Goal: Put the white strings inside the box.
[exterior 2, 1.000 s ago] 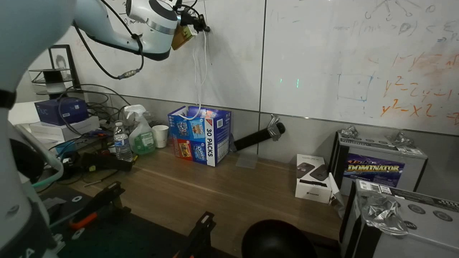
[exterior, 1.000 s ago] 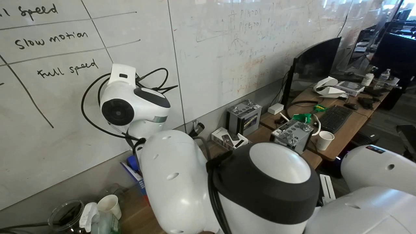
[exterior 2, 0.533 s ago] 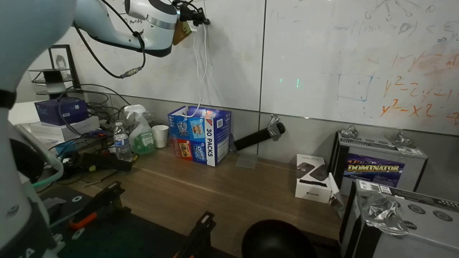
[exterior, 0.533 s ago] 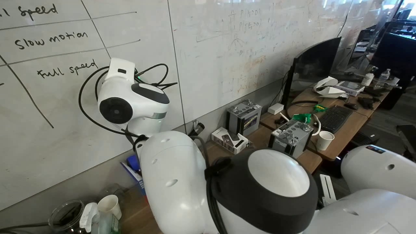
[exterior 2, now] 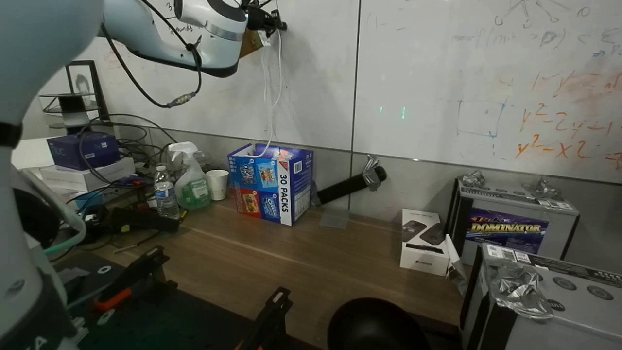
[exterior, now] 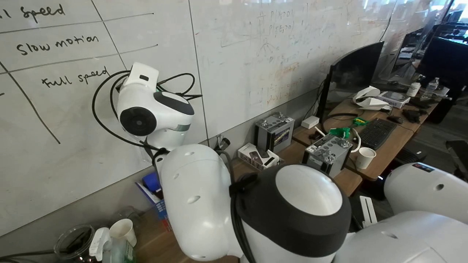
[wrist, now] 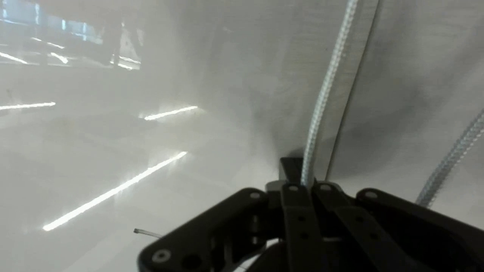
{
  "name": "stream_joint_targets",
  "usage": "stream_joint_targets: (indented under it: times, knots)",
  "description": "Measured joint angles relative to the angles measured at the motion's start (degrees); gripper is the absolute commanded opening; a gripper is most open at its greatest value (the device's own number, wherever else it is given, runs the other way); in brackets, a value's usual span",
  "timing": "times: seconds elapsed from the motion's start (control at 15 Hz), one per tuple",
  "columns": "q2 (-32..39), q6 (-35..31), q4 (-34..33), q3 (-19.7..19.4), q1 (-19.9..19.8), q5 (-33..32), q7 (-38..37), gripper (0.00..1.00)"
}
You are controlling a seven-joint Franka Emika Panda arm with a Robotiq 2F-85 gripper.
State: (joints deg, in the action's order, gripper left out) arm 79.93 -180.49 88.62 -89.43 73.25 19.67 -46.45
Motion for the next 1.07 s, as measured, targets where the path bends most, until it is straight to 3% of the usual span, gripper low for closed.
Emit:
stream_joint_targets:
  times: [0.4,0.8,1.07]
  knots:
    - [1.61,-8.00,1.43,1.10,-1.29,5.29,-0.70,0.00]
    - [1.84,-16.57,2.40,4.74,-3.33,11.35,1.79,0.00]
    - [1.86,-18.91,3.09,6.12,-3.94,11.44,1.97,0.00]
